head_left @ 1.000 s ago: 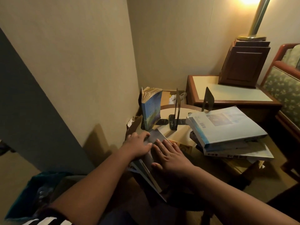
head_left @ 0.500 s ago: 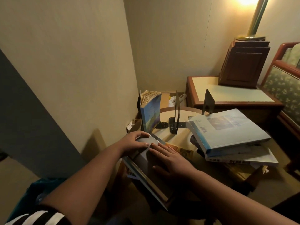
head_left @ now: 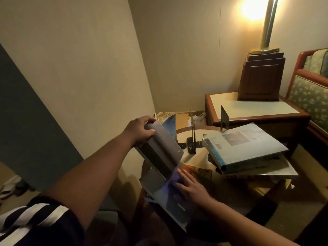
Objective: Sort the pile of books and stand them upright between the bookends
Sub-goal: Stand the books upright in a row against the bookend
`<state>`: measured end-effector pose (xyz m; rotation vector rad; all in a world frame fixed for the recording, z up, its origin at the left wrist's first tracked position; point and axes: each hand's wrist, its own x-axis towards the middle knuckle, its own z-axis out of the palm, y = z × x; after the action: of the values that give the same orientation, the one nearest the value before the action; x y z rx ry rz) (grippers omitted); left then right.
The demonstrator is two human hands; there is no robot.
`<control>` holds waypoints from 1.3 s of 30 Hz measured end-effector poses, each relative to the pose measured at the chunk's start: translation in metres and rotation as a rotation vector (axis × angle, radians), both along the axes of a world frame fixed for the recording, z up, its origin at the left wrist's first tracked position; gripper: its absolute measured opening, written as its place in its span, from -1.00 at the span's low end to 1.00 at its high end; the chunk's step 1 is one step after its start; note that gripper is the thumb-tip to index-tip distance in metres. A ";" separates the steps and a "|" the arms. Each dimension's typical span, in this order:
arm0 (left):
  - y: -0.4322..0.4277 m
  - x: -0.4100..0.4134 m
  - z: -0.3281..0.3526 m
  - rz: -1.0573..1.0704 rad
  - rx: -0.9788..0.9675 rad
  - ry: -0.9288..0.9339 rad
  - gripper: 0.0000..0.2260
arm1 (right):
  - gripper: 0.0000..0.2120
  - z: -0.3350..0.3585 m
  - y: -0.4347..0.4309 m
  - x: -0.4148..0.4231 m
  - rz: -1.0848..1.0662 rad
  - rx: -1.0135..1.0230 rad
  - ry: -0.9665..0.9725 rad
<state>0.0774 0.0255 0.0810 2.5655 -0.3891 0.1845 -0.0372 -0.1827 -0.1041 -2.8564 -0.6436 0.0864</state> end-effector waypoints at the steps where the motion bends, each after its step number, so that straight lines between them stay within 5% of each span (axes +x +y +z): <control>1: -0.004 0.004 0.007 0.019 0.025 -0.021 -0.61 | -0.43 0.005 0.003 0.000 0.016 -0.049 0.048; 8: -0.043 0.049 0.038 0.041 0.167 -0.114 -0.57 | -0.32 0.001 0.003 0.001 0.080 -0.027 0.108; 12: -0.066 0.085 0.034 0.044 0.274 -0.150 -0.58 | -0.06 0.009 0.000 0.011 0.115 0.031 0.081; 18: -0.079 0.135 0.004 0.062 0.478 -0.167 -0.59 | -0.37 -0.001 -0.007 0.028 0.116 0.078 0.079; 25: -0.073 0.154 -0.043 0.172 0.641 -0.084 -0.65 | -0.36 -0.011 -0.008 0.039 0.164 0.188 -0.047; 32: -0.062 0.148 -0.074 0.217 0.756 -0.179 -0.66 | -0.32 -0.013 -0.010 0.038 0.146 0.231 0.041; 39: -0.068 0.140 -0.067 0.132 0.748 -0.084 -0.51 | -0.43 -0.008 -0.010 0.035 0.148 0.191 0.081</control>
<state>0.2173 -0.0426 0.0136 3.3338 -0.3670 0.2265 -0.0019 -0.1928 -0.1121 -2.6057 -0.7999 0.1535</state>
